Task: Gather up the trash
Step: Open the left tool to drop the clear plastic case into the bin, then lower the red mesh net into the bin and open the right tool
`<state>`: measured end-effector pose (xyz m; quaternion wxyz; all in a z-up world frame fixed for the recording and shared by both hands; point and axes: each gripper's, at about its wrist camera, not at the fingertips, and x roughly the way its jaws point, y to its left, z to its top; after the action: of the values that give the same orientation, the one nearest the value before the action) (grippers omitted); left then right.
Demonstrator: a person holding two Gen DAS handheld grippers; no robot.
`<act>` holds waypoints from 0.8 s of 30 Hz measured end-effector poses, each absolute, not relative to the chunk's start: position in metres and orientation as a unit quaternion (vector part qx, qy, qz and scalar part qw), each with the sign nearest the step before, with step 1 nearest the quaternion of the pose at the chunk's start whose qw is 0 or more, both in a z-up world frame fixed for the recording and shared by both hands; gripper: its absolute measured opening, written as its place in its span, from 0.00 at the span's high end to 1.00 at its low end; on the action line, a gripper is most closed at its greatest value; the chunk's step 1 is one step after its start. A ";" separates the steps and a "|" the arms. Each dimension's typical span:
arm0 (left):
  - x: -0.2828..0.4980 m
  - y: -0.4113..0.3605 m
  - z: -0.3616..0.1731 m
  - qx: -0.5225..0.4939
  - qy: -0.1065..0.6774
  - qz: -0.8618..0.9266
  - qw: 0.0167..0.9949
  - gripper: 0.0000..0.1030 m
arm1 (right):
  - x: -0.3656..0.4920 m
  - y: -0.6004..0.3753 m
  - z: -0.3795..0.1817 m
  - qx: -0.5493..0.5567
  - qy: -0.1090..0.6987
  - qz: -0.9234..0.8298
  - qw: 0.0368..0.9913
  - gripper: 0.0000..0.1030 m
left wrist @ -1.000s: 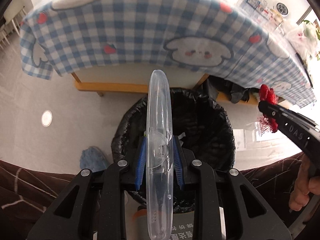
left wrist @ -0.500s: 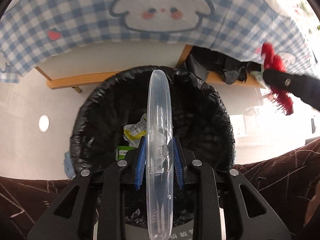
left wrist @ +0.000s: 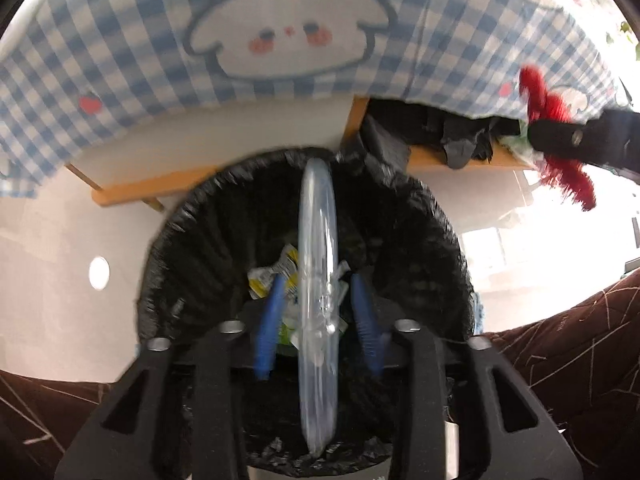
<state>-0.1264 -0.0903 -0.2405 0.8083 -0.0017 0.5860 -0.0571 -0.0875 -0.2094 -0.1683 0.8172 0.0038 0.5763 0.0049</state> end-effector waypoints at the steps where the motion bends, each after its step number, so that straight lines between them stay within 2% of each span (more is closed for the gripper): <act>1: -0.126 -0.087 -0.235 -0.003 0.584 -0.056 0.810 0.47 | -0.088 -0.210 -0.169 0.004 0.577 0.003 0.817 0.82; 3: -0.125 -0.078 -0.225 -0.007 0.580 -0.048 0.813 0.40 | -0.089 -0.209 -0.171 -0.001 0.574 -0.005 0.819 0.81; 6: -0.123 -0.057 -0.208 -0.014 0.569 -0.024 0.822 0.23 | -0.093 -0.206 -0.174 -0.003 0.574 -0.009 0.819 0.81; 11: -0.121 -0.027 -0.183 -0.020 0.546 0.004 0.837 0.09 | -0.098 -0.194 -0.183 -0.007 0.581 -0.008 0.814 0.81; 16: -0.119 -0.005 -0.162 -0.014 0.525 0.020 0.851 0.06 | -0.105 -0.179 -0.193 -0.019 0.586 -0.005 0.810 0.81; 24: -0.116 0.016 -0.161 -0.029 0.531 0.031 0.846 0.06 | -0.116 -0.151 -0.218 -0.026 0.608 0.010 0.794 0.81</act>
<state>-0.1160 0.0157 -0.1606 0.8460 -0.0288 0.5315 0.0308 -0.1159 -0.1506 -0.2182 0.7937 -0.0259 0.6076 0.0101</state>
